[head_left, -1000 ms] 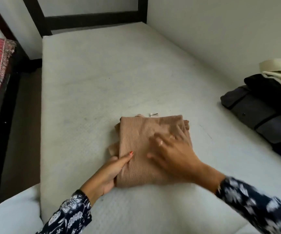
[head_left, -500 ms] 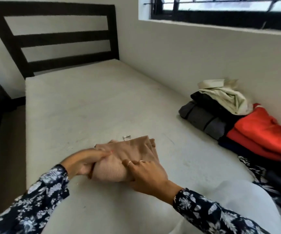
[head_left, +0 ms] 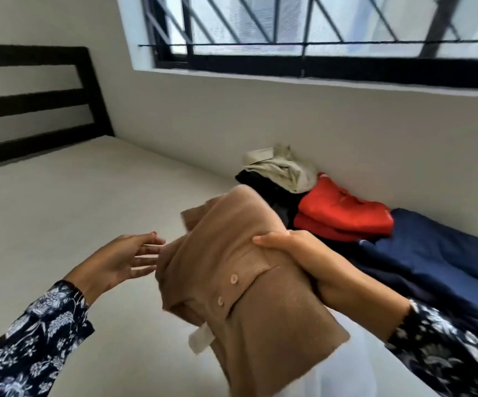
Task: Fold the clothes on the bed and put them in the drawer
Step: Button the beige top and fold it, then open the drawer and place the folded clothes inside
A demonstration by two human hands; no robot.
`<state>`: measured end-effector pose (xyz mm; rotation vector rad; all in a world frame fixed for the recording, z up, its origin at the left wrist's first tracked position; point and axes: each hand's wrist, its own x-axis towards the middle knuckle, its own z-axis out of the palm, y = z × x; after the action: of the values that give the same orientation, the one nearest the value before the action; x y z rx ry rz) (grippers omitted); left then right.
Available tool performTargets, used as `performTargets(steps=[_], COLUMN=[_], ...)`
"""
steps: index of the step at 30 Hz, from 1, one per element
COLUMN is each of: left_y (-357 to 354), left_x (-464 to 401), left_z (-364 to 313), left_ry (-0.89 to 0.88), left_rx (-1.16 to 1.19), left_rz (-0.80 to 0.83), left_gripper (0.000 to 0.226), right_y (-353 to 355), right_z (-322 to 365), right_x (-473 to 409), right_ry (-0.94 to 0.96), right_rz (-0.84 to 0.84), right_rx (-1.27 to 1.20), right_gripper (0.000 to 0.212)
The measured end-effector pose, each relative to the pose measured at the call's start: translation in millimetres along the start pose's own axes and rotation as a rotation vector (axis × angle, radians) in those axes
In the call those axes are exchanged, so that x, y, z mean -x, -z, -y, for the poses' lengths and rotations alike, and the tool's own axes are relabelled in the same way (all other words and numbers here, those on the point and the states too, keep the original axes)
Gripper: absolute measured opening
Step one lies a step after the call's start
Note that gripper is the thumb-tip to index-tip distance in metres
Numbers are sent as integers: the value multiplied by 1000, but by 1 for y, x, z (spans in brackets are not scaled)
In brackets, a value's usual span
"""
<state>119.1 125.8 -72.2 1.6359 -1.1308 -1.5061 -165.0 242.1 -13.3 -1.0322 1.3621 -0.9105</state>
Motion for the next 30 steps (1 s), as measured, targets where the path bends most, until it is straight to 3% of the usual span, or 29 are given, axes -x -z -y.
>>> performTargets(steps=[3, 6, 8, 9, 10, 11, 12, 13, 15, 18, 22, 24, 26, 28, 30], left_y=[-40, -78, -103, -113, -122, -130, -138, -147, -160, -182, -204, -209, -211, -209, -206], left_x=[-20, -35, -42, -44, -47, -49, -51, -53, -56, -59, -63, -64, -69, -72, -73], left_z=[-7, -14, -20, -24, -28, -32, -37, -42, -53, -69, -78, -72, -59, -44, -33], left_ry=[18, 30, 30, 28, 21, 12, 2, -8, -31, -88, -134, -111, -61, -14, 30], left_rx=[-29, -55, -76, -85, -98, -112, -129, -141, -159, -158, -198, -235, -278, -324, -364], left_rz=[100, 175, 209, 218, 224, 232, 235, 237, 236, 239, 275, 287, 290, 286, 285], left_gripper=[28, 26, 26, 26, 26, 26, 25, 24, 21, 19, 22, 22, 21, 23, 27], right_y=[40, 68, 80, 98, 105, 109, 122, 144, 168, 196, 225, 232, 232, 221, 215], right_z=[-5, -15, -9, 3, 16, 16, 15, 16, 46, 93, 96, 62, 8, -47, -82], right_x=[27, 36, 37, 32, 24, 14, -9, -33, -45, -70, -112, -140, -169, -181, -184], right_ry=[-137, -142, 44, 97, 138, 276, 227, 233, 337, 449, 553, 494, 316, 94, 23], right_rz=[-31, -125, -199, -278, -389, -331, -550, -343, -408, -632, -668, -643, -637, -623, -638], right_rx=[-386, -619, -896, -847, -1132, -931, -868, -1129, -1065, -1114, -1150, -1158, -1198, -1195, -1157], right_gripper=[36, 33, 26, 20, 27, 32, 29, 19, 8, 34, 51, 56, 58, 52, 42])
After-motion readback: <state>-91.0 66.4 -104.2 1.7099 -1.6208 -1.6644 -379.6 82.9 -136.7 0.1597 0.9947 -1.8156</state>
